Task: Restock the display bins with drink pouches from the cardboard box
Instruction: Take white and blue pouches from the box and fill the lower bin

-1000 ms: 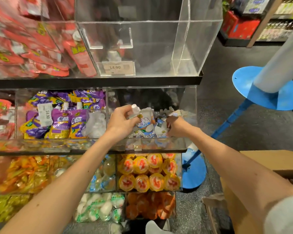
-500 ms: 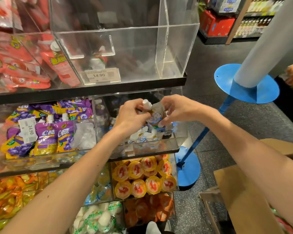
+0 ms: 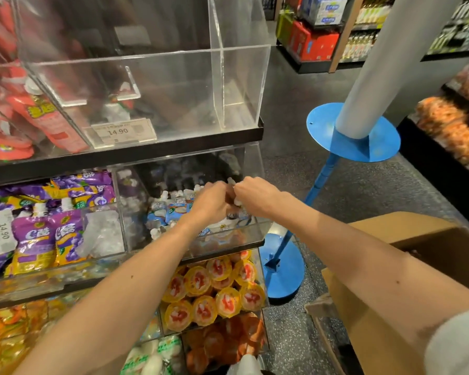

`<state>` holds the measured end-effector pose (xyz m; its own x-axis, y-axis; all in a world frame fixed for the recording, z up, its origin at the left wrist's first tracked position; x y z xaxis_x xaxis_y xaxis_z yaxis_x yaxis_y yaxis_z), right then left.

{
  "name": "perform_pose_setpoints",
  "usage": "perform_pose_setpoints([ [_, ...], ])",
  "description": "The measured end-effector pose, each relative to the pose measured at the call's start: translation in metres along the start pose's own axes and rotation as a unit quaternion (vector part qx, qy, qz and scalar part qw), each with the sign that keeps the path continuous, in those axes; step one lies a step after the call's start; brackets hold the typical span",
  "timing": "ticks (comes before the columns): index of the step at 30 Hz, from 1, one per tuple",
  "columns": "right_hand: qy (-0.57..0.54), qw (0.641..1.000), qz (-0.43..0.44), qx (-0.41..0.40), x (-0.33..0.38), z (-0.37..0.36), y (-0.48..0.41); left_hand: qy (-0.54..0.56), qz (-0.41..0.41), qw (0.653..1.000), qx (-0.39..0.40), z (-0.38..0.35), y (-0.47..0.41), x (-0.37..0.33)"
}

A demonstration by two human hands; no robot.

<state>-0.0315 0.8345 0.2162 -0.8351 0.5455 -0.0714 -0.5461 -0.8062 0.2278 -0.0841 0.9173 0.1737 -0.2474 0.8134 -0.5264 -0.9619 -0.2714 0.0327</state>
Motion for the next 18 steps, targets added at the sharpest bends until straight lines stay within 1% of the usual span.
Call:
perform_pose_setpoints([
  [2, 0.014, 1.000, 0.015, 0.011, 0.002, -0.012, -0.004, -0.012, 0.021, 0.999, 0.039, -0.009, 0.000, -0.002],
  [4, 0.021, 0.999, 0.020, 0.013, 0.003, -0.020, -0.009, -0.011, 0.038, 0.998, 0.054, -0.017, -0.001, 0.000],
  [6, 0.023, 0.999, 0.023, 0.017, 0.004, -0.026, -0.013, -0.023, 0.039, 0.998, 0.053, -0.020, -0.001, -0.002],
  [9, 0.015, 0.999, 0.023, 0.031, 0.005, -0.031, -0.014, -0.022, 0.050, 0.995, 0.080, -0.019, 0.000, -0.001],
  [11, 0.016, 0.999, 0.022, 0.018, 0.006, -0.030, -0.010, -0.015, 0.041, 0.994, 0.102, -0.015, 0.004, -0.001],
  [12, 0.013, 1.000, 0.018, 0.009, 0.005, -0.028, -0.006, -0.002, 0.031, 0.995, 0.099, -0.014, 0.006, 0.000],
  [13, 0.009, 1.000, 0.011, 0.001, 0.003, -0.025, -0.001, 0.023, 0.026, 0.996, 0.083, -0.012, 0.009, 0.003],
  [15, -0.024, 0.999, -0.022, -0.019, -0.007, -0.019, 0.012, 0.082, 0.019, 0.996, 0.012, -0.001, 0.021, 0.005],
  [17, -0.100, 0.991, -0.061, -0.058, -0.020, -0.011, 0.033, 0.132, 0.001, 0.989, -0.072, 0.017, 0.038, -0.001],
  [18, -0.153, 0.981, -0.077, -0.087, -0.026, -0.007, 0.049, 0.157, -0.007, 0.982, -0.104, 0.023, 0.046, -0.006],
])
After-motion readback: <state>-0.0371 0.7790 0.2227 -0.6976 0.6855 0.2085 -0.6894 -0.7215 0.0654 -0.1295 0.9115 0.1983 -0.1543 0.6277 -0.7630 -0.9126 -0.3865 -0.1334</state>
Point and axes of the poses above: each hand's wrist, its own y-axis away from the middle knuckle, its own z-axis out of the back of the hand, x = y × z, the point moved 5 cm from there along -y, towards the middle knuckle, and after that the axes turned 13 degrees about -z, right-handed, at the moved point
